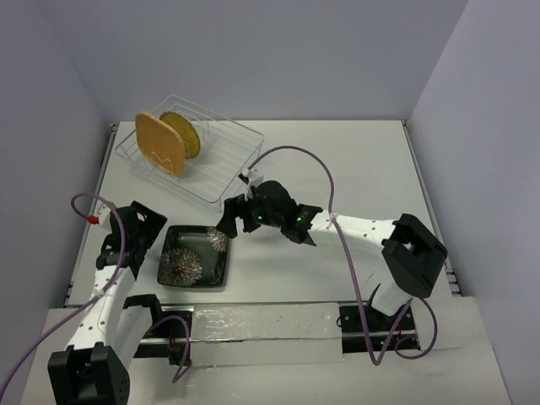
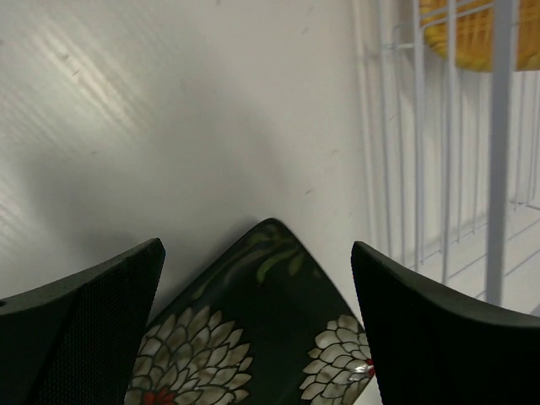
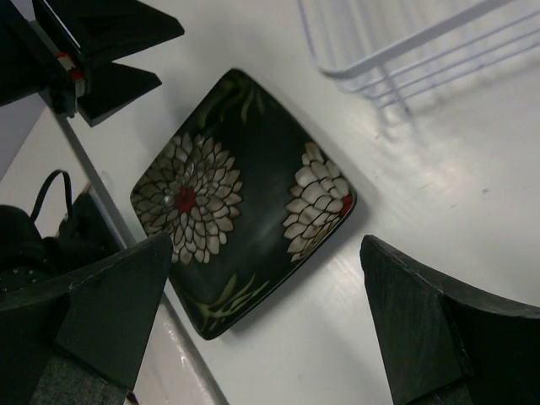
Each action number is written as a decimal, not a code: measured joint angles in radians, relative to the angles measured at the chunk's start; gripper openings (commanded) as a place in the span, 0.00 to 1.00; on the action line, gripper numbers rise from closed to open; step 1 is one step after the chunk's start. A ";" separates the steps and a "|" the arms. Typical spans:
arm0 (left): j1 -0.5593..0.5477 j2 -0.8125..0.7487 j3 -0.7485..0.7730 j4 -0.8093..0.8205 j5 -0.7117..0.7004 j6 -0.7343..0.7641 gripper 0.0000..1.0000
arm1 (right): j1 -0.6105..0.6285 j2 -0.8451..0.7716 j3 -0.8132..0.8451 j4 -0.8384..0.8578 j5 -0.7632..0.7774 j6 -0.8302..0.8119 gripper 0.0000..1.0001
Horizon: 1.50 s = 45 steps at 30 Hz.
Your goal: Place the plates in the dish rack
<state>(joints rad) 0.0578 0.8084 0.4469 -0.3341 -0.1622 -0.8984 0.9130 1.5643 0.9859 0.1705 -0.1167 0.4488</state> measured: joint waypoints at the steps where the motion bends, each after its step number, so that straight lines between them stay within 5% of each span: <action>1: 0.000 -0.017 -0.020 -0.006 -0.003 -0.011 0.99 | 0.010 0.012 0.000 0.000 -0.006 0.019 0.99; 10: 0.000 -0.017 -0.117 -0.005 -0.026 -0.064 0.99 | 0.032 0.143 0.003 -0.033 -0.069 0.151 0.95; 31: -0.016 -0.016 -0.206 0.146 0.089 -0.089 0.99 | 0.077 0.373 0.061 0.011 -0.253 0.355 0.59; 45: -0.099 0.074 -0.220 0.296 0.024 -0.108 0.99 | 0.078 0.390 0.025 0.080 -0.150 0.533 0.34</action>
<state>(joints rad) -0.0414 0.8828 0.2271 -0.0385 -0.1378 -1.0061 0.9905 1.9539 1.0112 0.2500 -0.2670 0.9817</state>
